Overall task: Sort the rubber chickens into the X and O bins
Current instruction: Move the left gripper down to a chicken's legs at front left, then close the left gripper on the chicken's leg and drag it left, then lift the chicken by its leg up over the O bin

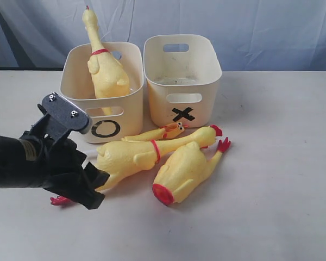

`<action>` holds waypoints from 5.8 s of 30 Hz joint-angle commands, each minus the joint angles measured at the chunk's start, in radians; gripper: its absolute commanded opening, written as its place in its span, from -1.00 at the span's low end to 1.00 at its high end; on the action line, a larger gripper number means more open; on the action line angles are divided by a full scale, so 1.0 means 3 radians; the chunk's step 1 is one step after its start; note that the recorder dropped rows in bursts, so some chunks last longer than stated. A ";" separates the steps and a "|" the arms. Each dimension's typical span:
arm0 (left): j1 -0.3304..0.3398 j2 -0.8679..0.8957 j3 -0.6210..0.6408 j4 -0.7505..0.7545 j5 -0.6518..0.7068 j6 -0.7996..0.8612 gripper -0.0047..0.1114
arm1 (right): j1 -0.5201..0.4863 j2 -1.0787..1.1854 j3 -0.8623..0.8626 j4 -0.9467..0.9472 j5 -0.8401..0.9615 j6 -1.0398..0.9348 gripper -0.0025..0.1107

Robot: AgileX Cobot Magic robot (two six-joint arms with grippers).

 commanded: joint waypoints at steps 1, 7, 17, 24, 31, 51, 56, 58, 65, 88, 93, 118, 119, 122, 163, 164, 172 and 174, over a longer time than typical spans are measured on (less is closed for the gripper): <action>-0.0014 0.0136 -0.0137 -0.0119 0.0357 0.0005 0.08 | 0.0008 -0.0018 0.0006 0.0003 -0.0030 -0.0006 -0.97; -0.0014 0.0562 -0.0145 -0.0020 0.0295 0.0005 0.03 | 0.0008 -0.0018 0.0006 0.0003 -0.0030 -0.0006 -0.97; 0.0102 0.0828 -0.0145 0.0468 -0.0017 0.0013 0.01 | 0.0008 -0.0018 0.0006 0.0003 -0.0023 -0.0006 -0.97; 0.0159 0.0828 -0.0145 0.0462 -0.0196 0.0013 -0.06 | 0.0008 -0.0018 0.0006 0.0003 -0.0023 -0.0006 -0.97; 0.0159 0.0957 -0.0145 0.0434 -0.0196 0.0000 -0.21 | 0.0008 -0.0018 0.0006 0.0003 -0.0023 -0.0006 -0.97; 0.0159 0.1102 -0.0145 0.0350 -0.0363 0.0000 -0.46 | 0.0008 -0.0018 0.0006 0.0003 -0.0031 -0.0006 -0.97; 0.0159 0.1102 -0.0145 0.0327 -0.0350 0.0000 -0.34 | 0.0008 -0.0018 0.0006 0.0003 -0.0031 -0.0006 -0.97; 0.0159 0.1102 -0.0145 0.0322 -0.0350 0.0000 -0.25 | 0.0008 -0.0018 0.0006 0.0003 -0.0026 -0.0006 -0.97; 0.0159 0.1102 -0.0145 0.0322 -0.0329 0.0006 -0.20 | 0.0008 -0.0018 0.0006 0.0003 -0.0026 -0.0006 -0.97; 0.0159 0.1331 -0.0145 0.0298 -0.0277 0.0006 -0.56 | 0.0008 -0.0018 0.0006 0.0003 -0.0031 -0.0006 -0.97; 0.0159 0.1331 -0.0145 0.0298 -0.0172 0.0006 -0.92 | 0.0008 -0.0018 0.0006 0.0003 -0.0031 -0.0006 -0.97; 0.0159 0.0510 -0.0145 0.0311 0.0479 0.0013 -0.92 | 0.0008 -0.0018 0.0006 0.0003 -0.0025 -0.0006 -0.97; 0.0159 0.0467 -0.0145 0.0311 0.0507 0.0013 -0.92 | 0.0008 -0.0018 0.0006 0.0003 -0.0025 -0.0006 -0.97; 0.0159 0.0299 -0.0145 0.0325 0.0557 0.0023 -0.92 | 0.0008 -0.0018 0.0006 0.0003 -0.0025 -0.0006 -0.97; 0.0152 -0.1180 -0.0656 -0.0467 0.1085 0.1067 -0.92 | 0.0008 -0.0018 0.0006 0.0003 -0.0025 -0.0006 -0.97; 0.0152 -0.1197 -0.0656 -0.0467 0.0979 0.1050 -0.92 | 0.0008 -0.0018 0.0006 0.0003 -0.0025 -0.0006 -0.97; 0.0152 -0.1212 -0.0650 -0.0540 -0.0038 0.0867 -0.92 | 0.0008 -0.0018 0.0006 0.0003 -0.0025 -0.0006 -0.97; 0.0160 -0.1082 -0.0650 -0.0555 -0.0537 0.0806 -0.92 | 0.0008 -0.0018 0.0006 0.0003 -0.0031 -0.0006 -0.97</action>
